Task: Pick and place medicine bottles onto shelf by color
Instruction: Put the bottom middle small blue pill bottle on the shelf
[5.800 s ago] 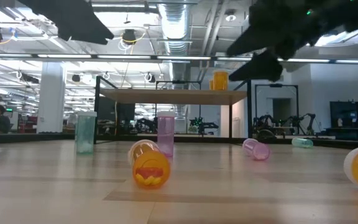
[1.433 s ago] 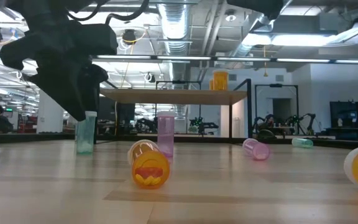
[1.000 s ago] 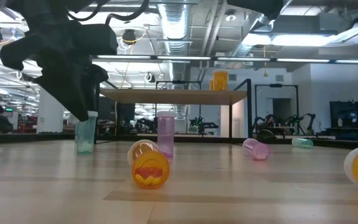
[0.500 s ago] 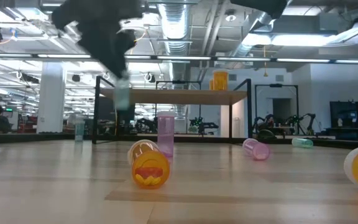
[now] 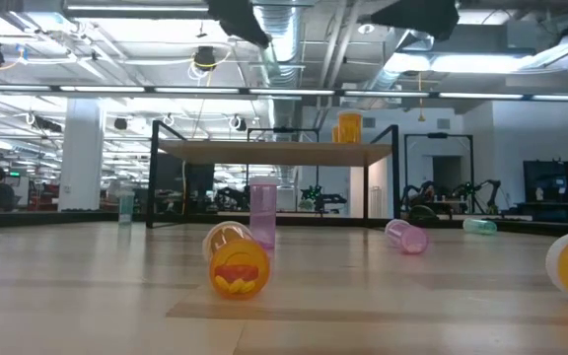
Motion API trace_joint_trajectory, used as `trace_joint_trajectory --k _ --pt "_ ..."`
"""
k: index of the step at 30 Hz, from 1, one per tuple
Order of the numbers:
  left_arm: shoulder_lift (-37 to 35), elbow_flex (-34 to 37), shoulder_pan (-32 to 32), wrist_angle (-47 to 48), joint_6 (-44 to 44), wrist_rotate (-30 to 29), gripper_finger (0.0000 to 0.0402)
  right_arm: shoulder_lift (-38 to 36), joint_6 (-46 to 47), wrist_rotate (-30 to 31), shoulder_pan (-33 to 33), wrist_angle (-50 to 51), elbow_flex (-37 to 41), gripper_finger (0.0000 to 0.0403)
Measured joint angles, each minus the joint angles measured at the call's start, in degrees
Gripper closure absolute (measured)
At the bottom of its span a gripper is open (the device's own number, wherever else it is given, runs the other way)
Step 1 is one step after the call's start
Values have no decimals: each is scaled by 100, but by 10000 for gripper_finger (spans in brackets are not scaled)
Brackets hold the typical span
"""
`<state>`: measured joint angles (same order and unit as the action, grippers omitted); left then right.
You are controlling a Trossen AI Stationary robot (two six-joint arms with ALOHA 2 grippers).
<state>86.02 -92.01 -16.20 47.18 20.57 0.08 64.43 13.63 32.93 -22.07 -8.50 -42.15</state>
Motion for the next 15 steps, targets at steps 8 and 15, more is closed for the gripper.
trace_joint_trajectory --k 8,15 --pt "1414 -1919 -612 1061 558 121 295 4 155 4 158 145 0 39" --pt "2392 -2922 -1143 1265 749 812 295 4 286 2 112 156 0 39"
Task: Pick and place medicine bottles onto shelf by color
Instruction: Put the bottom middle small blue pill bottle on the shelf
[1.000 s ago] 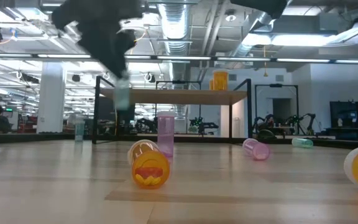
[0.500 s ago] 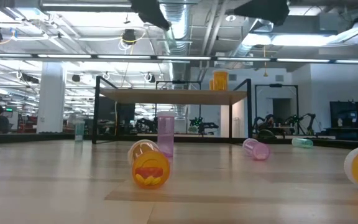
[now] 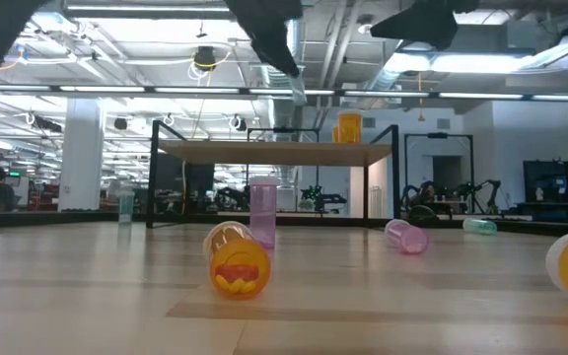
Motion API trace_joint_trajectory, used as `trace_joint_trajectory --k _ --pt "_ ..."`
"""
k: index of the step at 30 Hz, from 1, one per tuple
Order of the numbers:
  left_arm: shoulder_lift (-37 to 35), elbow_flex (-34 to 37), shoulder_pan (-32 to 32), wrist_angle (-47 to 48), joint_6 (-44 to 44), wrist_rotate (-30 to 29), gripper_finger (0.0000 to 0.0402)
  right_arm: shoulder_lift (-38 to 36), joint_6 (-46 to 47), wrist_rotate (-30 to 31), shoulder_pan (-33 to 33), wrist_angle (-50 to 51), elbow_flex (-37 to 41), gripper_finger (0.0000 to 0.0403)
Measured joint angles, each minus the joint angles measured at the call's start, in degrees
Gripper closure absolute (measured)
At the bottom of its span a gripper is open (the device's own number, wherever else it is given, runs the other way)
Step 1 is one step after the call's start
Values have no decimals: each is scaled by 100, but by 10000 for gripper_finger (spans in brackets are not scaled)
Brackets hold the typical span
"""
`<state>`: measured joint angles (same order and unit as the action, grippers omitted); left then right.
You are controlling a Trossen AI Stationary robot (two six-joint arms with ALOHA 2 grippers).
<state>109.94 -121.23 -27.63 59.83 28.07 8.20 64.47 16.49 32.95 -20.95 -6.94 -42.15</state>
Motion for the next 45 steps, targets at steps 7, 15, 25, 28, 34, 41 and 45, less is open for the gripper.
trace_joint_trajectory --k 7,15,25,28,34,41,45 --pt "585 -76 -408 -246 151 186 295 2 2 -3 -85 99 2 39" --pt "928 -76 -685 -447 168 176 295 2 -26 -2 -32 195 2 39" --pt "937 -76 -734 -620 156 355 295 2 -28 0 11 182 2 39" --pt "936 -76 -731 -753 153 355 295 2 -17 0 11 182 2 39" --pt "932 -76 -802 -769 117 351 295 2 -2 0 11 149 2 39" --pt "932 -76 -1001 -751 -86 405 295 2 2 0 11 120 2 39" --pt "930 -76 -1045 -747 -148 466 295 2 2 2 11 112 2 39"
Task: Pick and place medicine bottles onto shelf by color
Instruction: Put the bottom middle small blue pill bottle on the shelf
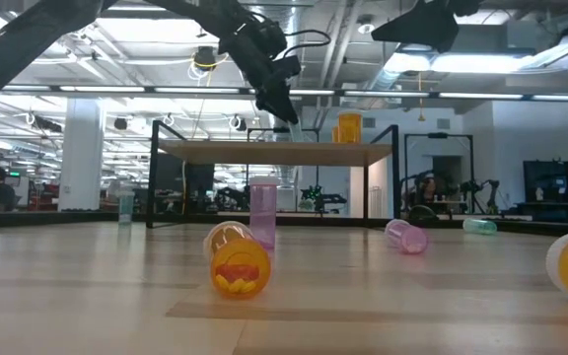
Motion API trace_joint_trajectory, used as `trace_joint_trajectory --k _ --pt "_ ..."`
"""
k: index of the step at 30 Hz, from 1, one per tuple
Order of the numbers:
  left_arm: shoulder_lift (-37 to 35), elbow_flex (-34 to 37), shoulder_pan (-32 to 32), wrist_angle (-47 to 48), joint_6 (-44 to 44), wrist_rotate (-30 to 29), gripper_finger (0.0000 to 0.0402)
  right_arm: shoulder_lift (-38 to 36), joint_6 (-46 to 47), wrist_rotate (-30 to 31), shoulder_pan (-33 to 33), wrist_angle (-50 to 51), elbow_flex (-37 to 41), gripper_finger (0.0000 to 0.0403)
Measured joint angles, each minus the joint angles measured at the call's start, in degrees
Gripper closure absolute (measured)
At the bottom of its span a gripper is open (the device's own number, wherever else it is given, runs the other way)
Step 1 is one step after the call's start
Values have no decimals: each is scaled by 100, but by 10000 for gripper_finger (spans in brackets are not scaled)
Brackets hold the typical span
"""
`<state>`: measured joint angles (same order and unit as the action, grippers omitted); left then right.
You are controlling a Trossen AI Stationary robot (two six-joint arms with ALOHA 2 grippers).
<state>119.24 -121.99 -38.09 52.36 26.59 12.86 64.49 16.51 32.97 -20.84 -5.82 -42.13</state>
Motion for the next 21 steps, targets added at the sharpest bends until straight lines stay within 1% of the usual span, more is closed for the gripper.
trace_joint_trajectory --k 9,16,19,21 --pt "91 7 85 103 -187 -157 295 0 1 5 120 -64 0 39" --pt "179 4 55 47 -214 -109 295 2 9 11 122 -59 0 39" --pt "179 4 57 21 -218 -84 287 2 13 13 122 -42 1 39" --pt "179 4 57 59 -227 -69 275 2 13 13 122 -42 2 39"
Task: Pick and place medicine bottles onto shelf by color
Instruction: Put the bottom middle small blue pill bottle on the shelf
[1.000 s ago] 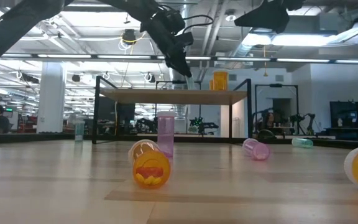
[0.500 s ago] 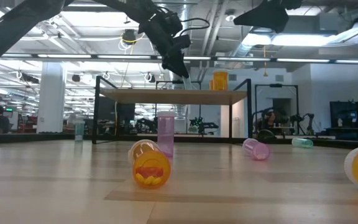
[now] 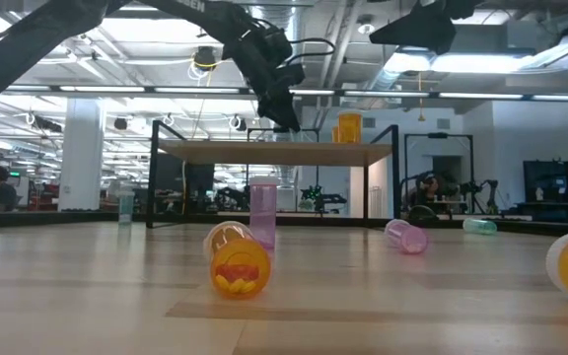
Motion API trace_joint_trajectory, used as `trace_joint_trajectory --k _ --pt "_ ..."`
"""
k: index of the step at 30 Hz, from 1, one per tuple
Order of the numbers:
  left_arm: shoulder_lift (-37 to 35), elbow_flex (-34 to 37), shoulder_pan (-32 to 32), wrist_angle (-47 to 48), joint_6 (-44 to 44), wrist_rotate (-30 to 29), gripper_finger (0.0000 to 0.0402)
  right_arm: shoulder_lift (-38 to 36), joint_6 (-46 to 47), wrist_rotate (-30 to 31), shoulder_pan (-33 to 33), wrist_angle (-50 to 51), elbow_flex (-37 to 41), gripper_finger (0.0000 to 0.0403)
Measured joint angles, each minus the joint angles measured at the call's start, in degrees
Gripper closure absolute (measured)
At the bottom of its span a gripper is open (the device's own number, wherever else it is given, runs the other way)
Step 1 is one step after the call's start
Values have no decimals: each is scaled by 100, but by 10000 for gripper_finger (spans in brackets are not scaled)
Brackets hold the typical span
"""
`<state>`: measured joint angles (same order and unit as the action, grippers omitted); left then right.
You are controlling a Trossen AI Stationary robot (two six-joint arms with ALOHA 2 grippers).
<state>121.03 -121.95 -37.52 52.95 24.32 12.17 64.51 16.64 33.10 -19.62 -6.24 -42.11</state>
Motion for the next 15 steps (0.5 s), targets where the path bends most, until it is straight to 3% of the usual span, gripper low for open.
trace_joint_trajectory --k 7,15 --pt "0 0 68 37 4 69 222 -2 0 -2 0 0 0 39" --pt "0 0 126 41 0 85 213 -2 -2 -2 0 10 0 39"
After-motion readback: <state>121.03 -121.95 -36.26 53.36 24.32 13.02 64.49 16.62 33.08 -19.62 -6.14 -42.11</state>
